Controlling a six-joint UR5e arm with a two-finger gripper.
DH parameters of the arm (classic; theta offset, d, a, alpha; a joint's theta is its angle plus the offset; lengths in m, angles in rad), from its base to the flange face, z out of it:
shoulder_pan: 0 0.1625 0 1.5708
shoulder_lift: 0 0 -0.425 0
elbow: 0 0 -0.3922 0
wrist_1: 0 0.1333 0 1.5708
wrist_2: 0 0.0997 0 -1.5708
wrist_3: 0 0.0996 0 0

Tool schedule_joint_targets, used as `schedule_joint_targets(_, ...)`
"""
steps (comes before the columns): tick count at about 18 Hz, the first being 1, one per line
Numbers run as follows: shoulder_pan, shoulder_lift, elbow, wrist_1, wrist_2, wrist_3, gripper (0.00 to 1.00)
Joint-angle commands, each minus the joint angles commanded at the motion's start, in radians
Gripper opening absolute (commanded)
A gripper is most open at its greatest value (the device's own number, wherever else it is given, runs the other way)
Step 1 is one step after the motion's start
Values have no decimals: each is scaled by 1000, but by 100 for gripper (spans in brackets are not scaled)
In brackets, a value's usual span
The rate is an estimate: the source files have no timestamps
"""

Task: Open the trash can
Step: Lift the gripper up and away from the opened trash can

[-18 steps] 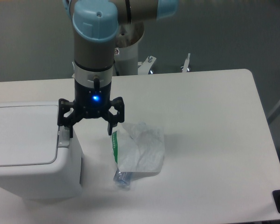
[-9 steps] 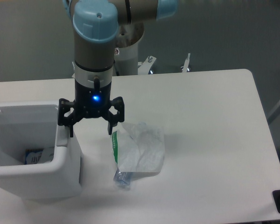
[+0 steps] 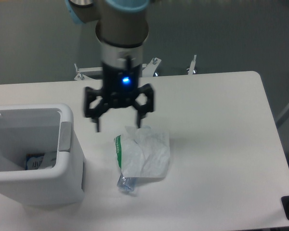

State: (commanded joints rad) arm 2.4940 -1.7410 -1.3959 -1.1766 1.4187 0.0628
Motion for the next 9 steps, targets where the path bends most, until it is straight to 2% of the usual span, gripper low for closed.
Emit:
schedule_joint_targets(1,26,-9,3,-1,32,32,100)
schedule_joint_targets(4,78,-38,-5,-9,117,277,100)
schedule_joint_targets(6,111,-58,-9,-9,166,388,100)
schedule_joint_targets(9,160,-83,-23,-6,178,529,100)
